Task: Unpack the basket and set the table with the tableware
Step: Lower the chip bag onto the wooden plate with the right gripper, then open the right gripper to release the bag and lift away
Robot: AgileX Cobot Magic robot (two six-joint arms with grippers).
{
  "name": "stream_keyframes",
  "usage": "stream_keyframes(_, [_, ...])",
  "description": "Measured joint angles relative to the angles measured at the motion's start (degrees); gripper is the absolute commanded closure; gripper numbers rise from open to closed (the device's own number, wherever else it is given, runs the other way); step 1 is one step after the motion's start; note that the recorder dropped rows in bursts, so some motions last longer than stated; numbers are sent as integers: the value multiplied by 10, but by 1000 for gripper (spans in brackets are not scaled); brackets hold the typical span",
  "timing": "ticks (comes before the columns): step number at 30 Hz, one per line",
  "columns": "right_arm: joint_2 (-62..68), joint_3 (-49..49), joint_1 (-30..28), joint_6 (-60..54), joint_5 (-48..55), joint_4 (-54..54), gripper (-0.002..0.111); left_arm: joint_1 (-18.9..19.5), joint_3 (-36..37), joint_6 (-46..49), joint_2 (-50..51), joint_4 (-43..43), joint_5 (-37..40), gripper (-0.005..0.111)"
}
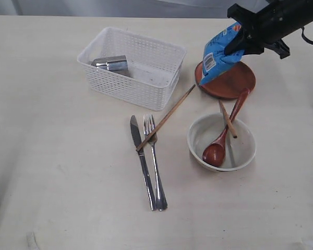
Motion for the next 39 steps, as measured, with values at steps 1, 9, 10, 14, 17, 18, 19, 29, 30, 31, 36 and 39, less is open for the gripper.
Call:
stream_keyframes(1, [3, 0, -2, -1, 3, 4, 85, 0, 0, 0, 0, 0, 0, 107])
stream_keyframes(9, [34, 0, -11, -1, 12, 8, 45, 0, 0, 0, 0, 0, 0, 107])
stream_keyframes(10, [35, 0, -11, -1, 12, 7, 45, 0, 0, 0, 0, 0, 0, 107])
stream_keyframes(14, [35, -3, -11, 11, 15, -27, 45, 0, 0, 0, 0, 0, 0, 107])
stream_keyframes(17, [35, -13, -11, 55, 31, -97, 45, 0, 0, 0, 0, 0, 0, 107])
stream_keyframes(18, [35, -18, -11, 71, 40, -125, 46, 0, 0, 0, 0, 0, 0, 107])
stream_keyframes(19, [35, -23, -11, 84, 51, -145, 46, 0, 0, 0, 0, 0, 0, 107])
stream_keyframes(29, [24, -79, -11, 113, 114, -197, 46, 0, 0, 0, 0, 0, 0, 107])
stream_keyframes(30, [18, -83, -11, 113, 116, -197, 46, 0, 0, 0, 0, 0, 0, 107])
stream_keyframes(31, [14, -86, -11, 115, 116, -197, 46, 0, 0, 0, 0, 0, 0, 107])
stream_keyframes(36, [2, -91, -11, 119, 116, -198, 46, 0, 0, 0, 0, 0, 0, 107])
stream_keyframes(39, [14, -85, -6, 126, 116, -198, 46, 0, 0, 0, 0, 0, 0, 107])
